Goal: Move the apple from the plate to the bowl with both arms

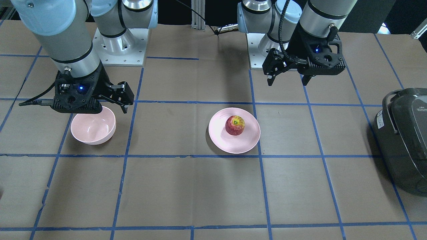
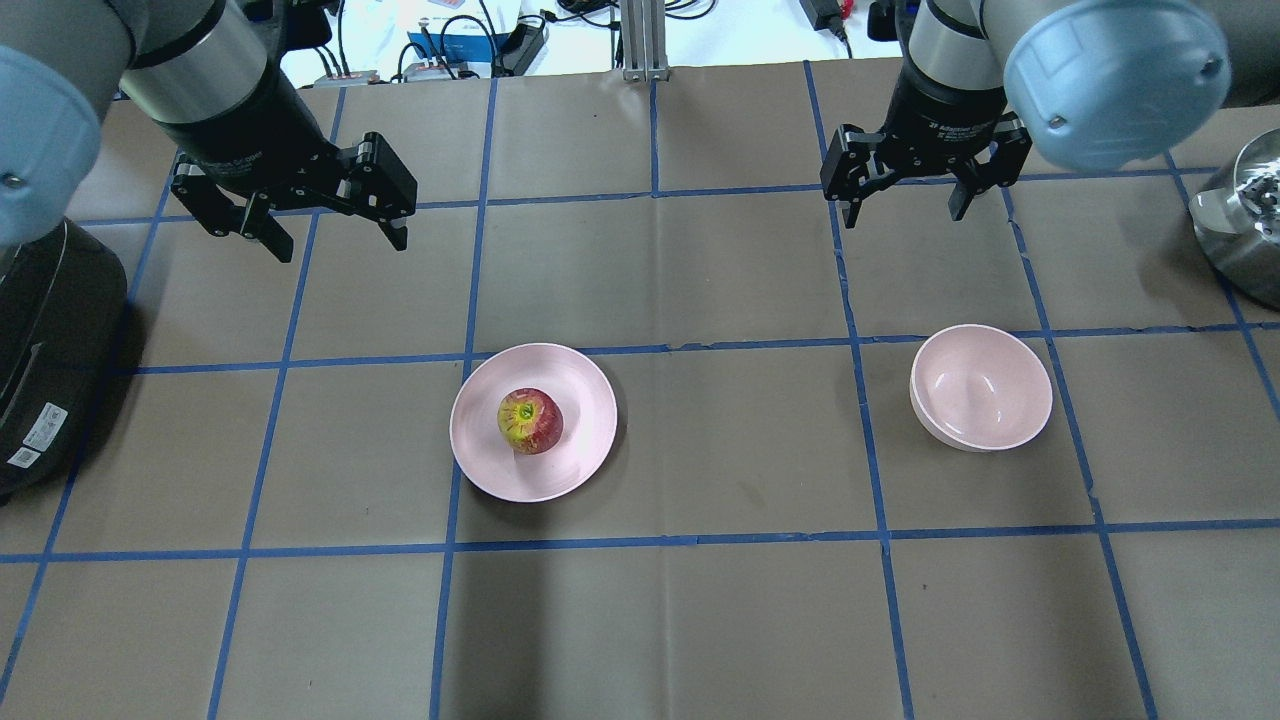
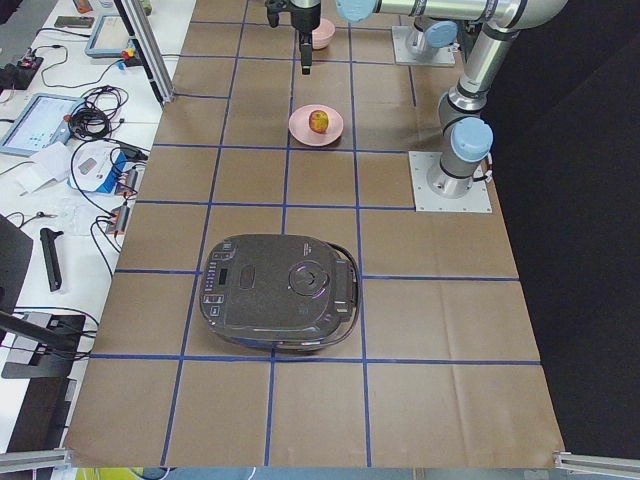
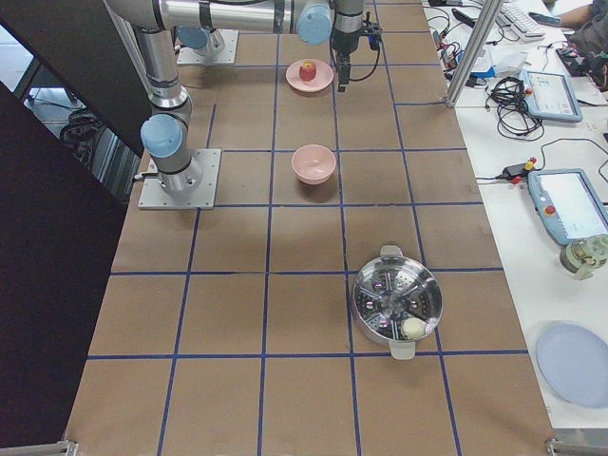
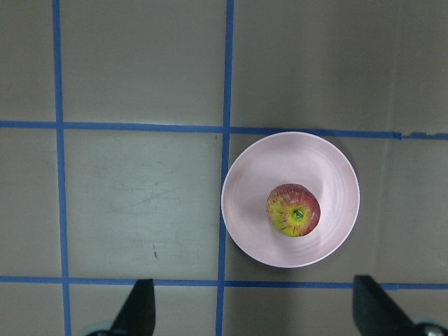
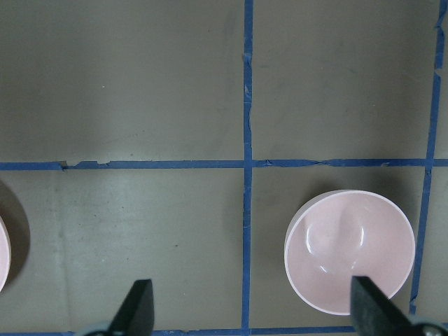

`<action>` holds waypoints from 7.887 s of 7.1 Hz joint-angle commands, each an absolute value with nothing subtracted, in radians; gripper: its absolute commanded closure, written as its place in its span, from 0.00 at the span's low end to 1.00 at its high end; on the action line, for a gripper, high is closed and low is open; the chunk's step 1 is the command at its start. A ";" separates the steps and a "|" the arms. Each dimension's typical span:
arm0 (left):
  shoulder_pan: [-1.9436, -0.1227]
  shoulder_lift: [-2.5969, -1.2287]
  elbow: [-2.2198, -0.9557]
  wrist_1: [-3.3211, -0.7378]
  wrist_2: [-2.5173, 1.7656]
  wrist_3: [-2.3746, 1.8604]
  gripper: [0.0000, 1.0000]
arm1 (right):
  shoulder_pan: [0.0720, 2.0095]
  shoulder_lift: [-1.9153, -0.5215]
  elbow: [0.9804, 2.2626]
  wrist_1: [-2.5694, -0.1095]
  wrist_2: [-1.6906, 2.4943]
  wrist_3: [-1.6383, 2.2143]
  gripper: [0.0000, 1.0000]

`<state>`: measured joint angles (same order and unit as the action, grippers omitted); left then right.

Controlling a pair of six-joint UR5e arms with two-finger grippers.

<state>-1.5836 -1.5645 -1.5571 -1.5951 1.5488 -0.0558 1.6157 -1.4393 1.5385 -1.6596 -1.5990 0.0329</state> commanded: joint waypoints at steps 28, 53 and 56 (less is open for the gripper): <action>-1.824 -1.750 -1.578 -1.450 1.591 -0.306 0.82 | 1.474 -1.279 1.974 -2.008 -1.253 0.004 0.78; -1.882 -1.757 -1.500 -1.456 1.565 -0.389 0.00 | 1.495 -1.463 1.681 -1.914 -1.573 0.063 0.00; -1.665 -1.608 -1.500 -1.630 1.568 -0.143 0.00 | 1.615 -1.465 1.649 -1.916 -1.578 0.164 0.00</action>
<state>-1.7388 -1.6548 -1.5012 -1.5775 1.5665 -0.2114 1.5756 -1.4650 1.6633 -1.9168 -1.5779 0.1260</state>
